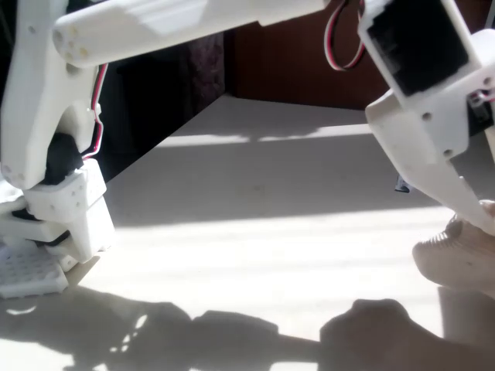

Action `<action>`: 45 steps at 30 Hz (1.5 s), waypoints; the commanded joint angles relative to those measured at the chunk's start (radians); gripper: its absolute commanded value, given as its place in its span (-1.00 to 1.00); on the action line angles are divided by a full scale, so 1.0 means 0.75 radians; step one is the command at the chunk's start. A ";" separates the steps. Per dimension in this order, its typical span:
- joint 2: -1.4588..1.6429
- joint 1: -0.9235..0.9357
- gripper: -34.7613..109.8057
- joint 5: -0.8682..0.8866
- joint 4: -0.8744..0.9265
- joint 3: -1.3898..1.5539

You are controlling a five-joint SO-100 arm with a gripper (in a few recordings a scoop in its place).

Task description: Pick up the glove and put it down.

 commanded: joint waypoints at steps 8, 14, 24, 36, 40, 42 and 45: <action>0.110 0.262 -0.52 -0.035 0.088 -0.031; 0.090 0.337 -0.52 -0.037 0.096 -0.025; -0.102 0.374 -0.52 -0.155 0.098 -0.025; -0.274 0.360 -0.52 -0.155 0.080 -0.031; -0.276 0.352 -0.52 -0.155 0.078 -0.045; -0.276 0.358 -0.52 -0.157 0.078 -0.045; -0.276 0.352 -0.51 -0.164 0.078 -0.045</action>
